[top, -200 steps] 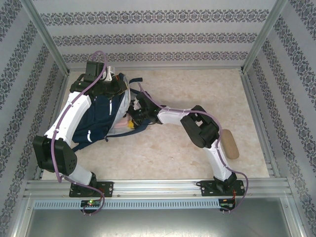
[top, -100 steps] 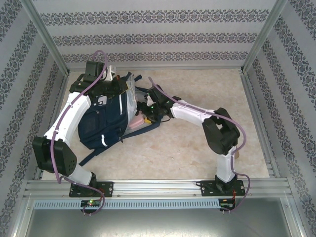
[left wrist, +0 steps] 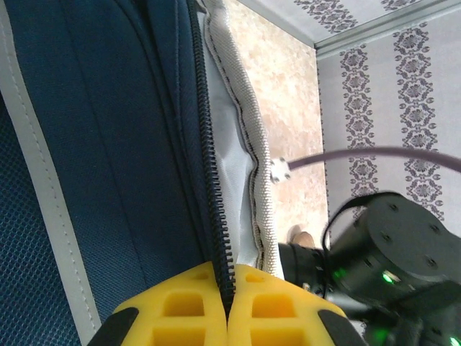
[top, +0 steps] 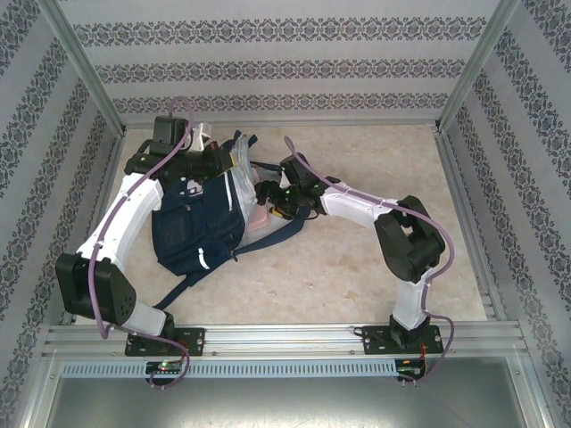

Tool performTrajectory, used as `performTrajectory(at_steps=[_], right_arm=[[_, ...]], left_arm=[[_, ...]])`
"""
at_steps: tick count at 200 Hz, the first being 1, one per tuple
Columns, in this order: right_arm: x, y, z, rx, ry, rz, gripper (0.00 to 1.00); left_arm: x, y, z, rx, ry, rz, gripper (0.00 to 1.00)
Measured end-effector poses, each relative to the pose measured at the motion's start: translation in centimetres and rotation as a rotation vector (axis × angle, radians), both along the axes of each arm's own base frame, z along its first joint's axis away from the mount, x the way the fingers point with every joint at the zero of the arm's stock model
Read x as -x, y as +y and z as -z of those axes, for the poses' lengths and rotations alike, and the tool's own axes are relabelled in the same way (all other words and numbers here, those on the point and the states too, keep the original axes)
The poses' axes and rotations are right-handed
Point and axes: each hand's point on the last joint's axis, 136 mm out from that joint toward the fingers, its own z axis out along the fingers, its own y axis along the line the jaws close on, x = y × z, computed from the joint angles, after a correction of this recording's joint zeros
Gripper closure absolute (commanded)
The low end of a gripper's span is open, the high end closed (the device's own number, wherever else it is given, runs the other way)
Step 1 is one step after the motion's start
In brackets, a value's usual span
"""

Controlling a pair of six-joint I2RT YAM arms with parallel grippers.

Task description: Pack books, pencil case, and school supplies into a backpack

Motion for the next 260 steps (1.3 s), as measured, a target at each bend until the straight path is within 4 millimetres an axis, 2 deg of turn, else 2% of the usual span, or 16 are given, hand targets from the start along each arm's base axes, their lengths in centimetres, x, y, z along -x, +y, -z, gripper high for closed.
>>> performTrajectory(at_steps=[4, 10, 42, 72, 94, 106, 128, 163, 177, 192, 209, 230, 246, 260], right_arm=[[-0.1, 0.1, 0.1, 0.0, 0.002, 0.002, 0.61], [-0.3, 0.2, 0.4, -0.002, 0.004, 0.005, 0.64], [-0.7, 0.5, 1.0, -0.008, 0.019, 0.019, 0.6], [-1.4, 0.5, -0.1, -0.024, -0.003, 0.026, 0.57], [-2.0, -0.9, -1.2, -0.023, -0.017, 0.052, 0.55], [-2.1, -2.5, -2.2, -0.021, -0.037, 0.073, 0.55], [-1.8, -6.6, -4.1, 0.015, -0.077, 0.13, 0.51], [-0.8, -14.9, -6.7, 0.143, -0.157, 0.254, 0.49], [-0.1, -18.5, -6.6, 0.225, -0.16, 0.317, 0.39], [1.2, -22.4, -5.4, 0.324, -0.141, 0.374, 0.37], [3.4, -26.9, -3.0, 0.431, -0.07, 0.449, 0.3], [6.3, -31.8, 0.1, 0.536, 0.041, 0.529, 0.15], [8.2, -34.8, 1.8, 0.595, 0.118, 0.579, 0.03], [9.3, -36.9, 2.7, 0.627, 0.168, 0.622, 0.02]], left_arm=[[0.2, 0.0, -0.2, -0.001, -0.007, 0.002, 1.0], [0.4, 0.1, -0.4, -0.003, -0.017, 0.004, 1.0], [1.2, 0.2, -1.9, -0.01, -0.07, 0.015, 1.0], [1.4, 0.2, -1.4, -0.019, -0.068, 0.023, 1.0], [1.5, 0.2, -1.2, -0.023, -0.067, 0.027, 1.0], [1.5, 0.2, -1.2, -0.026, -0.069, 0.029, 1.0], [1.4, 0.2, -0.9, -0.029, -0.066, 0.034, 1.0], [1.1, -0.1, 0.0, -0.026, -0.043, 0.048, 1.0], [0.9, -0.2, 0.4, -0.024, -0.033, 0.057, 1.0], [0.9, -0.3, 0.6, -0.023, -0.028, 0.064, 1.0], [0.8, -0.4, 0.8, -0.023, -0.026, 0.069, 1.0], [0.8, -0.4, 0.8, -0.022, -0.027, 0.073, 1.0], [0.8, -0.4, 0.8, -0.021, -0.025, 0.076, 1.0], [0.8, -0.5, 0.9, -0.02, -0.024, 0.077, 1.0]])
